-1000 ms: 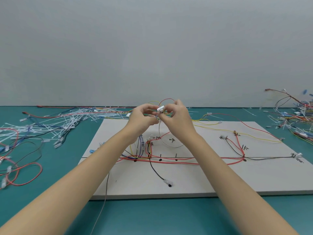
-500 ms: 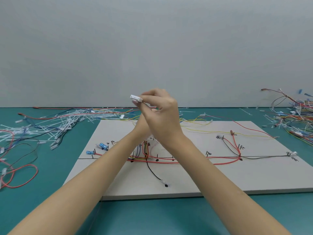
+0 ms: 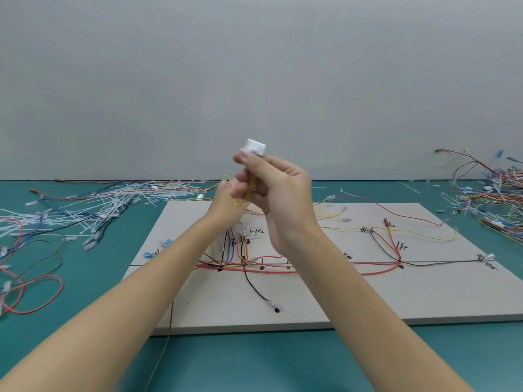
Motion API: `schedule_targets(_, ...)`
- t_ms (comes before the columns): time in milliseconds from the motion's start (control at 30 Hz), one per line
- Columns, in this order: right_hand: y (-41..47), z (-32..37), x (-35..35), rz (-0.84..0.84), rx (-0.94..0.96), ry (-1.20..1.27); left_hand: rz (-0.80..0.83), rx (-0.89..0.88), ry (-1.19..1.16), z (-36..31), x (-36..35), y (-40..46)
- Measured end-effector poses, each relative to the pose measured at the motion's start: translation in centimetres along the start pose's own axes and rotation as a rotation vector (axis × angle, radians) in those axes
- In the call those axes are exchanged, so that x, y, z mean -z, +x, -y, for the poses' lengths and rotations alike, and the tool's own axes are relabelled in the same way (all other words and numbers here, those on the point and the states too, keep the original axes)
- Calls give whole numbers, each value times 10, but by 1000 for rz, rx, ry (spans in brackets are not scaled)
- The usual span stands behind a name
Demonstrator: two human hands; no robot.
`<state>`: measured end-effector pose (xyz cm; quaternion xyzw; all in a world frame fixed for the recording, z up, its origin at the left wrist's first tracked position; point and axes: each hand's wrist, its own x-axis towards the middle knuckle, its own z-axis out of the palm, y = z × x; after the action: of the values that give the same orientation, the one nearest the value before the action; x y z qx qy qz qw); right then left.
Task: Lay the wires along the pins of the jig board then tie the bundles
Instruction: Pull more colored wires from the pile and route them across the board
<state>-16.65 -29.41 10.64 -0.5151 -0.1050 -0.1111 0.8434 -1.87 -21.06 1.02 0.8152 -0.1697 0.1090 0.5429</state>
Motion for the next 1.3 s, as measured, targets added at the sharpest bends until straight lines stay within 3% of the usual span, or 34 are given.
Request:
schedule_targets(133, 22, -7, 33, -157, -179, -118, -88, -57, 46, -2, 10, -4)
schedule_targets(233, 32, -13, 61, -222, -275, -407, -104, -115, 107, -6, 13, -7)
schedule_targets(333, 32, -19, 77, -150, -310, -657, -14, -253, 278, -15, 14, -15)
schedule_targets(433, 27, -27, 81, 14, -309, -862, 73, -284, 382, -22, 10, -20)
schedule_targets(567, 24, -34, 86, 76, -281, -801, 103, -292, 604, -27, 11, -20)
schedule_targets(767, 29, -22, 98, 13, -270, -708, 98, -281, 576, -15, 25, -16)
schedule_targets(1167, 37, -2, 111, -302, 15, -538, 45, -323, 684, 8, 43, -9)
schedule_targets(1300, 36, -7, 115, -398, 85, -502, -27, -151, 334, 12, 43, 1)
